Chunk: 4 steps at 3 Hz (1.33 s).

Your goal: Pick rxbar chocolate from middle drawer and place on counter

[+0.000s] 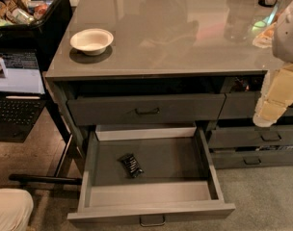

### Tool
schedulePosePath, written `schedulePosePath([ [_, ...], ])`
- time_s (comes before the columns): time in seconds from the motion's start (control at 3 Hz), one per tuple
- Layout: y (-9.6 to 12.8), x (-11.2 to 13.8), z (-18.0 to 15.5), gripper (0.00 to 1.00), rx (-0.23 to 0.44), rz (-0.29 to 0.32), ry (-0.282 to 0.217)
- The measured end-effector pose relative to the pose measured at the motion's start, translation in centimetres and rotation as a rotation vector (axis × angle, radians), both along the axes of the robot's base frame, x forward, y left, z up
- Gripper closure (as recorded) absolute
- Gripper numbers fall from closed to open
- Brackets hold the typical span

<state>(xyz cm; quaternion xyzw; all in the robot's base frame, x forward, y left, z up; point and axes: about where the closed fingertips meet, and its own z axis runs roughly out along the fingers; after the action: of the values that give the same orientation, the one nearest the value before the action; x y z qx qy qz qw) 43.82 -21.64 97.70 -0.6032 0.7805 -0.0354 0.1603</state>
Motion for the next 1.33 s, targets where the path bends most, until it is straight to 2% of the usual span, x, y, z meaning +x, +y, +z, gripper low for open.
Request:
schedulePosePath([
  [0.33,0.1,0.1,0.1,0.0,0.004,-0.003,-0.012],
  [0.67,0.1,0.6,-1.6,0.0,0.054,-0.02,-0.031],
  [1.0,1.0,1.6,-6.2,0.0,0.172,-0.047,-0.035],
  [1.33,2.7,2.5,-11.1,0.0,0.292,-0.075,-0.032],
])
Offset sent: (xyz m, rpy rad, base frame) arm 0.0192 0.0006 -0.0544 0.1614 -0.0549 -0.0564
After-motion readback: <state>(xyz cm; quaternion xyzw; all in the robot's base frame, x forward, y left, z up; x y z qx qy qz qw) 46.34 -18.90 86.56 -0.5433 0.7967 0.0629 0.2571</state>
